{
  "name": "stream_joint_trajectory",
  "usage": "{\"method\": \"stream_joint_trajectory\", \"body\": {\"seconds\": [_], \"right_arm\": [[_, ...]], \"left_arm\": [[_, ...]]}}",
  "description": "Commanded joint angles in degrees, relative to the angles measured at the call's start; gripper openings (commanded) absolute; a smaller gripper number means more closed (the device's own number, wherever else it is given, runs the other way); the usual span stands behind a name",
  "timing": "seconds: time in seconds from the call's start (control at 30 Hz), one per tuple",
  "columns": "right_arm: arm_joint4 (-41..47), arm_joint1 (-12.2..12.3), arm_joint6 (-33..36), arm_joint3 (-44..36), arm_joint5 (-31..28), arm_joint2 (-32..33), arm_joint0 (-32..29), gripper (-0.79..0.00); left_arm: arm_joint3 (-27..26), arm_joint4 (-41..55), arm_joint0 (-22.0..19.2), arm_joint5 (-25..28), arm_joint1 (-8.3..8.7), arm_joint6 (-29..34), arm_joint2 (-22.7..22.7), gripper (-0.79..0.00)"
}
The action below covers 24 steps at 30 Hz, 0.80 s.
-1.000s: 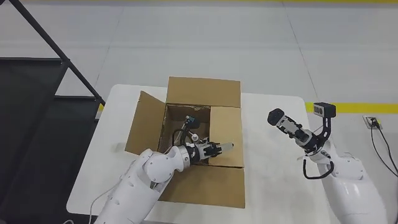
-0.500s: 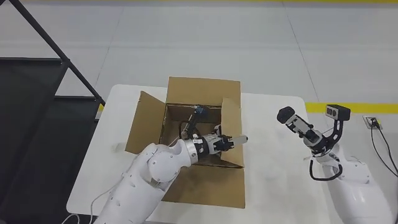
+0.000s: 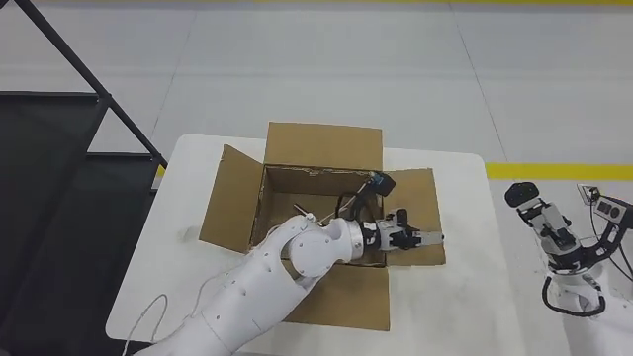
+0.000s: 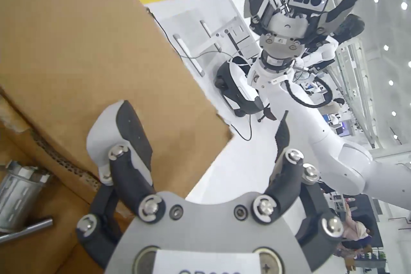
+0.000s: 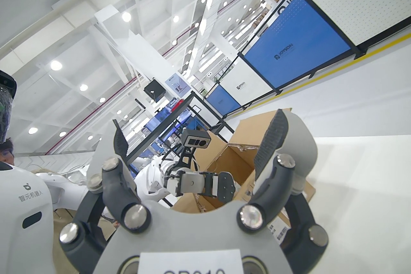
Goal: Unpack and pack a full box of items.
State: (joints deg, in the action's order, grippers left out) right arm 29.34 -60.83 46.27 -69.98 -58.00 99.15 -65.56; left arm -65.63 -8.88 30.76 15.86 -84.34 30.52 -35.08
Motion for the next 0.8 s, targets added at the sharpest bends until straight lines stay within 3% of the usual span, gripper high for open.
{"method": "stream_joint_trajectory", "body": {"seconds": [0.0, 0.27, 0.43, 0.6, 0.7, 0.77], "right_arm": [[0.3, 0.2, -0.1, -0.1, 0.0, 1.3, -1.3, 0.0], [1.1, 0.4, -0.1, -0.3, 0.0, 3.0, -3.0, 0.0], [1.0, 0.2, -0.6, -0.1, 0.0, 2.3, -2.1, 0.0], [-2.0, 0.0, -2.7, -1.7, 0.0, 0.9, -0.1, 0.0], [-5.8, -0.1, -4.4, -3.6, 0.5, -0.1, 1.3, 0.0], [-9.4, -0.2, -5.7, -5.7, 1.8, -1.4, 2.4, 0.0]], "left_arm": [[4.0, 1.4, -1.9, -0.3, -1.64, 1.1, 2.0, 0.0], [13.0, 3.3, -6.0, -0.4, -6.09, 3.9, 6.0, 0.0], [14.6, 2.6, -7.0, 2.1, -7.06, 2.5, 5.4, 0.0], [11.4, 0.4, -6.8, 4.2, -5.47, 0.6, 1.0, 0.0], [5.9, -2.4, -4.6, 3.8, -3.18, 0.1, -3.6, 0.0], [-0.6, -5.7, -1.1, 2.9, -0.84, -0.5, -8.5, 0.0]]}}
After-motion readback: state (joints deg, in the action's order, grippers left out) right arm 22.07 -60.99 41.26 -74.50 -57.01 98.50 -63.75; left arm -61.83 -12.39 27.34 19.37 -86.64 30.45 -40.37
